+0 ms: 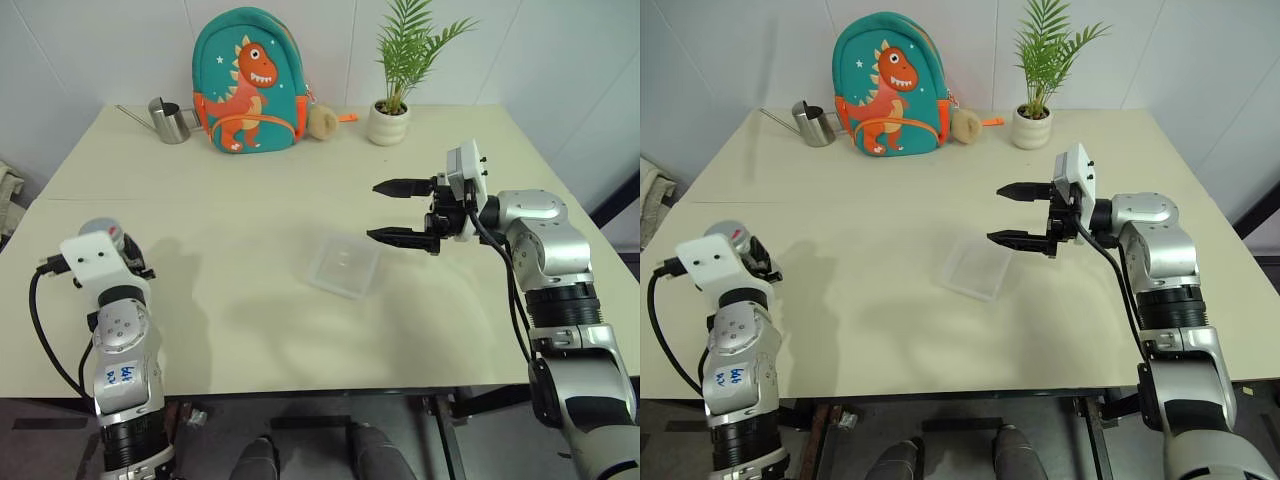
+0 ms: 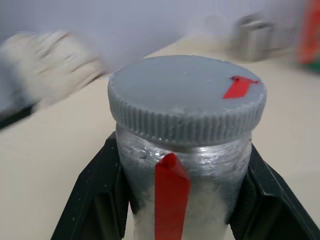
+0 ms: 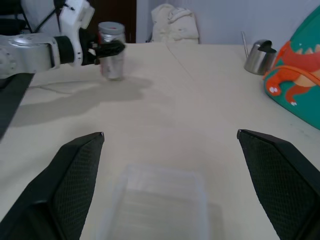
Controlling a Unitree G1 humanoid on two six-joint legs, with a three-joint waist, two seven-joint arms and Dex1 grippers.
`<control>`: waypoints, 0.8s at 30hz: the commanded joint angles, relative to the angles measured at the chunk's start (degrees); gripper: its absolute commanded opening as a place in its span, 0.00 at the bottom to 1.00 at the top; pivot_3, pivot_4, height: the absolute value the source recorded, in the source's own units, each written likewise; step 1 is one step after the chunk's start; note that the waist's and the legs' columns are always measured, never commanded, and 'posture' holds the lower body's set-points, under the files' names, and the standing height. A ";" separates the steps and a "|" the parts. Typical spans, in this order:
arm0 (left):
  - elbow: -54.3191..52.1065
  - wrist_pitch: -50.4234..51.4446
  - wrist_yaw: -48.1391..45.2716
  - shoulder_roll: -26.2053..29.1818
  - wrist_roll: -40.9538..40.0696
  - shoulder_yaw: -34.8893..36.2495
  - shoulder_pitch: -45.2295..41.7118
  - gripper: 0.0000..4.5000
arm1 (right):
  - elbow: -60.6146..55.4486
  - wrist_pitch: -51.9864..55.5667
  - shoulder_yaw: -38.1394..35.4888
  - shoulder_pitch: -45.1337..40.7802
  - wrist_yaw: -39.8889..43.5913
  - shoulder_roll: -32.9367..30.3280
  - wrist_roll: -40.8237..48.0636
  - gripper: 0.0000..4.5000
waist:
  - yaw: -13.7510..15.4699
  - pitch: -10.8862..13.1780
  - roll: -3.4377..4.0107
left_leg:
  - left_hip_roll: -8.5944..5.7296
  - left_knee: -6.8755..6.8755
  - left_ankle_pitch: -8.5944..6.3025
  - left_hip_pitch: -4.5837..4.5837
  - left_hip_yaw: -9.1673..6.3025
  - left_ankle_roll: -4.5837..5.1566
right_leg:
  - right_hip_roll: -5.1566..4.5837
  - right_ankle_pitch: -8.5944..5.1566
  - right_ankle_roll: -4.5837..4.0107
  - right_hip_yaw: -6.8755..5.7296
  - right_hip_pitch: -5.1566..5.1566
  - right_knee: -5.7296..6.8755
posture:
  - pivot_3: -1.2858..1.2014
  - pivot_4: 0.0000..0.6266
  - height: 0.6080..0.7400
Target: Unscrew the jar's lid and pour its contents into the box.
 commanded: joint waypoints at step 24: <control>12.24 9.31 -65.77 18.71 -26.57 -19.13 -21.15 0.45 | -42.07 17.55 -2.21 14.15 -29.75 2.06 10.49 1.00 | -0.12 0.00 0.00 | 0.10 -0.36 -0.07 0.01 -0.01 0.10 | 0.01 -0.19 -0.19 -0.08 -0.13 -0.03 | 0.52 0.24 1.00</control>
